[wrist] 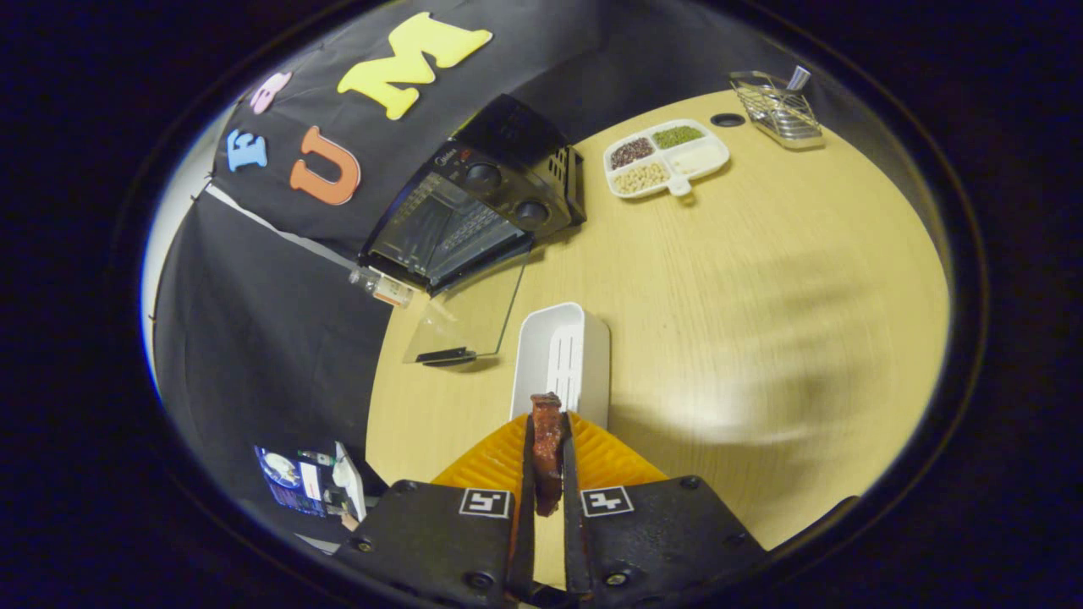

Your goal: Open the toaster oven, put the food inside, and close the toaster oven door.

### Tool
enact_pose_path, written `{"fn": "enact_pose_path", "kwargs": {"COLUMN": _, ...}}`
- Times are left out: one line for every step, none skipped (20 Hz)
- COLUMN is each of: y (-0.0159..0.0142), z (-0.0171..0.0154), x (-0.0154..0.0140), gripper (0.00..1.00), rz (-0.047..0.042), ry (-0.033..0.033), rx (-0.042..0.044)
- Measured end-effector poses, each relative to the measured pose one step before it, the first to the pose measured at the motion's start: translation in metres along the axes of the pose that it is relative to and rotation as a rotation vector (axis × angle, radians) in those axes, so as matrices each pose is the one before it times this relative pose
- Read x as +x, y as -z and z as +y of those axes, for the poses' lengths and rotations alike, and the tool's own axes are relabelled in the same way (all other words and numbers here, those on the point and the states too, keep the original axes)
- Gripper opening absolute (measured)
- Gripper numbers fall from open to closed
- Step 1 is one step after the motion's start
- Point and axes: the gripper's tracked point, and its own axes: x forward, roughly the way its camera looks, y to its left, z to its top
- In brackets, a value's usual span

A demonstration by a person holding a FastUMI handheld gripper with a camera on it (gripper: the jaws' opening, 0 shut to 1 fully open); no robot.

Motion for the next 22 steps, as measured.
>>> {"fn": "enact_pose_path", "kwargs": {"y": -0.00376, "z": 0.00646, "x": -0.00405, "gripper": 0.17, "rz": -0.02269, "ry": 0.0132, "rx": -0.00263}}
{"fn": "enact_pose_path", "kwargs": {"y": -0.00348, "z": 0.00795, "x": -0.00297, "gripper": 0.17, "rz": -0.01992, "ry": 0.00734, "rx": 0.00586}}
{"fn": "enact_pose_path", "kwargs": {"y": -0.00449, "z": 0.01263, "x": -0.00247, "gripper": 0.17, "rz": -0.02516, "ry": -0.00587, "rx": 0.01319}}
{"fn": "enact_pose_path", "kwargs": {"y": -0.00343, "z": 0.01514, "x": -0.00018, "gripper": 0.17, "rz": -0.02355, "ry": -0.0148, "rx": 0.01801}}
{"fn": "enact_pose_path", "kwargs": {"y": -0.00284, "z": 0.01692, "x": 0.00286, "gripper": 0.17, "rz": -0.02639, "ry": -0.01878, "rx": 0.02154}}
{"fn": "enact_pose_path", "kwargs": {"y": -0.00306, "z": 0.01564, "x": 0.0046, "gripper": 0.17, "rz": -0.02579, "ry": -0.01741, "rx": 0.01632}}
{"fn": "enact_pose_path", "kwargs": {"y": -0.00146, "z": 0.01227, "x": 0.00528, "gripper": 0.17, "rz": -0.02511, "ry": -0.01147, "rx": 0.00941}}
{"fn": "enact_pose_path", "kwargs": {"y": -0.00192, "z": 0.01315, "x": 0.01015, "gripper": 0.17, "rz": -0.02859, "ry": -0.01342, "rx": 0.00762}}
{"fn": "enact_pose_path", "kwargs": {"y": -0.00033, "z": 0.01043, "x": 0.00983, "gripper": 0.17, "rz": -0.02354, "ry": -0.00844, "rx": 0.01996}}
{"fn": "enact_pose_path", "kwargs": {"y": -0.00005, "z": 0.01016, "x": 0.01313, "gripper": 0.17, "rz": -0.0274, "ry": -0.01288, "rx": 0.03534}}
{"fn": "enact_pose_path", "kwargs": {"y": 0.0, "z": 0.01318, "x": 0.01751, "gripper": 0.17, "rz": -0.03143, "ry": -0.0225, "rx": 0.04543}}
{"fn": "enact_pose_path", "kwargs": {"y": 0.00208, "z": 0.0093, "x": 0.01522, "gripper": 0.17, "rz": -0.02525, "ry": -0.02146, "rx": 0.03994}}
{"fn": "enact_pose_path", "kwargs": {"y": 0.00126, "z": 0.00539, "x": 0.01525, "gripper": 0.17, "rz": -0.03149, "ry": -0.00761, "rx": 0.0346}}
{"fn": "enact_pose_path", "kwargs": {"y": 0.00114, "z": 0.00383, "x": 0.01746, "gripper": 0.17, "rz": -0.04199, "ry": 0.00026, "rx": 0.03673}}
{"fn": "enact_pose_path", "kwargs": {"y": 0.00162, "z": 0.00476, "x": 0.0167, "gripper": 0.17, "rz": -0.04199, "ry": -0.00195, "rx": 0.03647}}
{"fn": "enact_pose_path", "kwargs": {"y": 0.00368, "z": 0.00595, "x": 0.01629, "gripper": 0.17, "rz": -0.03679, "ry": -0.00299, "rx": 0.04868}}
{"fn": "enact_pose_path", "kwargs": {"y": 0.00181, "z": 0.00605, "x": 0.01598, "gripper": 0.17, "rz": -0.04822, "ry": -0.00343, "rx": 0.07027}}
{"fn": "enact_pose_path", "kwargs": {"y": 0.00322, "z": 0.00602, "x": 0.01505, "gripper": 0.17, "rz": -0.04242, "ry": -0.00406, "rx": 0.06596}}
{"fn": "enact_pose_path", "kwargs": {"y": 0.0049, "z": 0.00662, "x": 0.01412, "gripper": 0.17, "rz": -0.03042, "ry": -0.00859, "rx": 0.04475}}
{"fn": "enact_pose_path", "kwargs": {"y": 0.00557, "z": 0.00419, "x": 0.01333, "gripper": 0.17, "rz": -0.01443, "ry": -0.00298, "rx": 0.01854}}
{"fn": "enact_pose_path", "kwargs": {"y": 0.00357, "z": 0.00248, "x": 0.01074, "gripper": 0.17, "rz": -0.0104, "ry": 0.002, "rx": 0.02285}}
{"fn": "enact_pose_path", "kwargs": {"y": 0.00504, "z": 0.00656, "x": 0.0115, "gripper": 0.17, "rz": -0.00343, "ry": -0.01196, "rx": 0.02956}}
